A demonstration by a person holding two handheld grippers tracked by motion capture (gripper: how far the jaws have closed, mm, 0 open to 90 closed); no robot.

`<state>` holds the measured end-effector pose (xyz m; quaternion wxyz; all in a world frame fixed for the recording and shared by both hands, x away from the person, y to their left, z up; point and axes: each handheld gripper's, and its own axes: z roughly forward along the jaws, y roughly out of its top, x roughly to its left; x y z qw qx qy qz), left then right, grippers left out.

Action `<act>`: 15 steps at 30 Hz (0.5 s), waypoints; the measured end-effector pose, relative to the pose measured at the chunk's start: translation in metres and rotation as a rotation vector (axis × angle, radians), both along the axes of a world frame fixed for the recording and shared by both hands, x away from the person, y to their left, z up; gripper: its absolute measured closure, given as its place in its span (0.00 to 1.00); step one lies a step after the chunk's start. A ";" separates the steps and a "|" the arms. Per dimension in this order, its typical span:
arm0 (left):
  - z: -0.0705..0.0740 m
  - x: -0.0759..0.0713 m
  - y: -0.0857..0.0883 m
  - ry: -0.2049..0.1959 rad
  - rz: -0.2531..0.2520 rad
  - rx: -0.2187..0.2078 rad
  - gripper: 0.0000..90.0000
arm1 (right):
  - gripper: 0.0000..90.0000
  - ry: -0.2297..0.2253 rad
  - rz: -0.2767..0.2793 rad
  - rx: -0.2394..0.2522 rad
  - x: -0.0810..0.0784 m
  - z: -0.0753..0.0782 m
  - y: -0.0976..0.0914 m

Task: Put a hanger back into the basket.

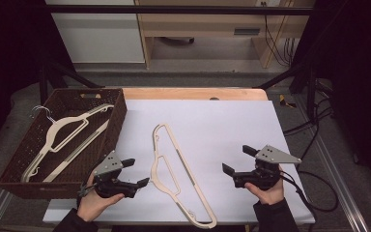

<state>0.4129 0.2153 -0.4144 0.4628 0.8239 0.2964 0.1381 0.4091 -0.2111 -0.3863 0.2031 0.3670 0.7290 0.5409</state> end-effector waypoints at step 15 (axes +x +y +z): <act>-0.040 0.015 -0.012 0.101 -0.026 0.144 0.44 | 0.05 0.009 0.019 -0.009 0.000 -0.003 0.006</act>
